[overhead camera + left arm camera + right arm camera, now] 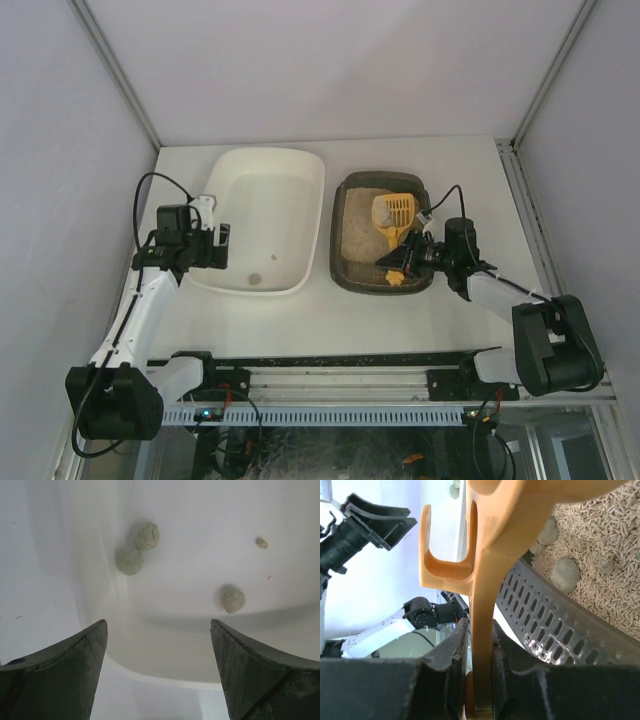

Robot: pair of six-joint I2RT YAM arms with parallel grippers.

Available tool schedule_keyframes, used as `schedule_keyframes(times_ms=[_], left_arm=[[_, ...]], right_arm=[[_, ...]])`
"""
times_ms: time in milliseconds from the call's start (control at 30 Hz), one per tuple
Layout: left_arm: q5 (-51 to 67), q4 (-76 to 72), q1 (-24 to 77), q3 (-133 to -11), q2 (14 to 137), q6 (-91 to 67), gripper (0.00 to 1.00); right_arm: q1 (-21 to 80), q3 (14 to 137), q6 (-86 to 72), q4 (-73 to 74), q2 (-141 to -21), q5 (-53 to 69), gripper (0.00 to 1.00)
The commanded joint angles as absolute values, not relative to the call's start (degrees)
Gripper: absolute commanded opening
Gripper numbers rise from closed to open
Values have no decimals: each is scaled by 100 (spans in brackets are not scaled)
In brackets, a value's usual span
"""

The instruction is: Clean the litter box

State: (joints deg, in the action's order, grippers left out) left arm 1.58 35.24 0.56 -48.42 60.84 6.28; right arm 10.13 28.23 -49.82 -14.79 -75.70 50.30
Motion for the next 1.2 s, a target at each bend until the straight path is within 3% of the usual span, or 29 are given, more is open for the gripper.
schedule_keyframes(times_ms=[0,167,300,433,567,900,1033,1167], left_arm=[[291,3421,26,-4736,6005,780,87],[328,3421,26,-4729,5994,784,87],[352,3436,26,-4737,6021,797,87],[342,3467,26,-4737,6036,811,87],[360,3475,26,-4737,6073,817,87],[430,3550,26,-4779,6143,859,87],[479,3578,19,-4777,6167,877,87],[489,3577,23,-4782,6161,871,87]], right_arm=[[635,2755,-5160,-2115,-7410,5309,0],[1264,2674,-5422,-2788,-7577,5569,0],[985,2163,-6870,-5123,-8030,5805,0],[1388,2247,-7605,-6417,-8636,6001,0],[1132,2075,-8536,-7957,-9233,5961,0],[1303,1983,-8536,-8207,-9428,5915,0],[789,1773,-8574,-8321,-9430,5746,0],[1581,2127,-7615,-6767,-9062,5759,0]])
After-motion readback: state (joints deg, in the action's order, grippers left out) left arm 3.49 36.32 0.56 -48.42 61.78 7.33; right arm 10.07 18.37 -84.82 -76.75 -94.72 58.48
